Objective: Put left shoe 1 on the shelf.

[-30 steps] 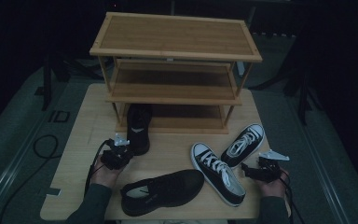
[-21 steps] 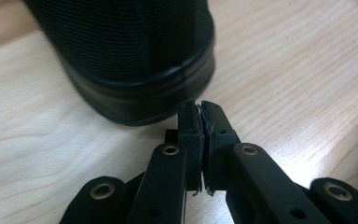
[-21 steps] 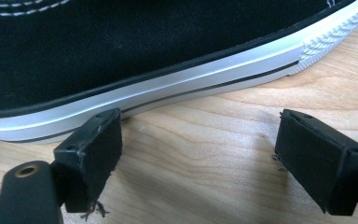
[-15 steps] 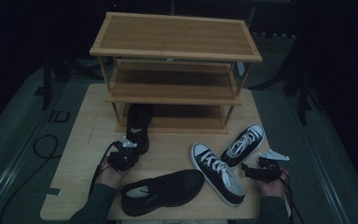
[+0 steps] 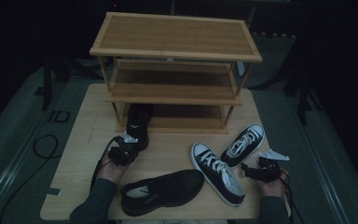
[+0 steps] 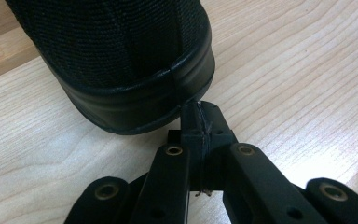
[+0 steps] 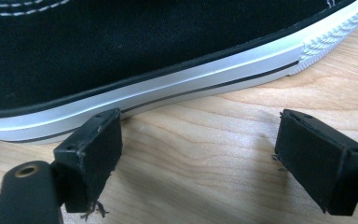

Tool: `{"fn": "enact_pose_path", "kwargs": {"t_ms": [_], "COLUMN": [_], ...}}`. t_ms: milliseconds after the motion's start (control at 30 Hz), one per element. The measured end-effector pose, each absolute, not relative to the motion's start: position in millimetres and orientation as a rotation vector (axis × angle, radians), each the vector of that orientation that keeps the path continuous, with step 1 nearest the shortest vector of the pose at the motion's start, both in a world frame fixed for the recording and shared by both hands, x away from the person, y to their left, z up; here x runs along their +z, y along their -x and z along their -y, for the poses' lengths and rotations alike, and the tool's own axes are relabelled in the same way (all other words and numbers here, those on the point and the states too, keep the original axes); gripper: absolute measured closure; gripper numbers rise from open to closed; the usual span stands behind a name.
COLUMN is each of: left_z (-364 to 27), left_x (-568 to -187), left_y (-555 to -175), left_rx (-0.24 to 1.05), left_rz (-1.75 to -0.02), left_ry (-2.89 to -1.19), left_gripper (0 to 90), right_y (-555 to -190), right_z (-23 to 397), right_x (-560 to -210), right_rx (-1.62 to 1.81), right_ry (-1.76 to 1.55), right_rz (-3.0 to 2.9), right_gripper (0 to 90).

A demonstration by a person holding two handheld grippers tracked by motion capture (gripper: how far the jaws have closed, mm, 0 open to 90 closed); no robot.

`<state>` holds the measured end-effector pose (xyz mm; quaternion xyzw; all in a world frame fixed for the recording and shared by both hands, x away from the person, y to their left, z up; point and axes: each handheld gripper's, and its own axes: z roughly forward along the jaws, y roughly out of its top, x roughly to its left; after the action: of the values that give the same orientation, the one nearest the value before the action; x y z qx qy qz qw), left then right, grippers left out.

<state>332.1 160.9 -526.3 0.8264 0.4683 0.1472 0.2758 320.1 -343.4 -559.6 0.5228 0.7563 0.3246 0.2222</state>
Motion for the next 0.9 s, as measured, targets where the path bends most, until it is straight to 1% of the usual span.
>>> {"fn": "enact_pose_path", "kwargs": {"t_ms": [133, 333, 367, 533, 733, 900], "left_z": [-159, -156, -158, -157, -157, -157], "left_x": [-526, -538, -539, -532, -526, -528], "left_y": [-331, -333, -333, -336, -351, -368], "left_rx": [0.407, 0.378, 0.373, 0.377, 0.39, 0.394], "left_rz": [-1.259, -1.303, -1.304, -1.302, -1.325, -1.366], "left_ry": [-2.222, -2.255, -2.237, -2.227, -2.21, -2.212], "left_gripper": [89.6, 87.7, 87.6, 88.5, 88.5, 88.5], "right_y": [-320, -320, -320, -320, -320, -320], "right_z": [343, 343, 343, 343, 343, 343], "right_x": [-560, -560, -560, -560, -560, -560], "right_rx": [0.897, 0.897, 0.896, 0.897, 0.897, 0.897], "right_ry": [-1.444, -1.444, -1.444, -1.444, -1.444, -1.444], "right_rz": [-2.089, -2.089, -2.09, -2.09, -2.089, -2.09], "right_gripper": [14.8, 14.8, 14.8, 14.8, 14.8, 14.8]}}
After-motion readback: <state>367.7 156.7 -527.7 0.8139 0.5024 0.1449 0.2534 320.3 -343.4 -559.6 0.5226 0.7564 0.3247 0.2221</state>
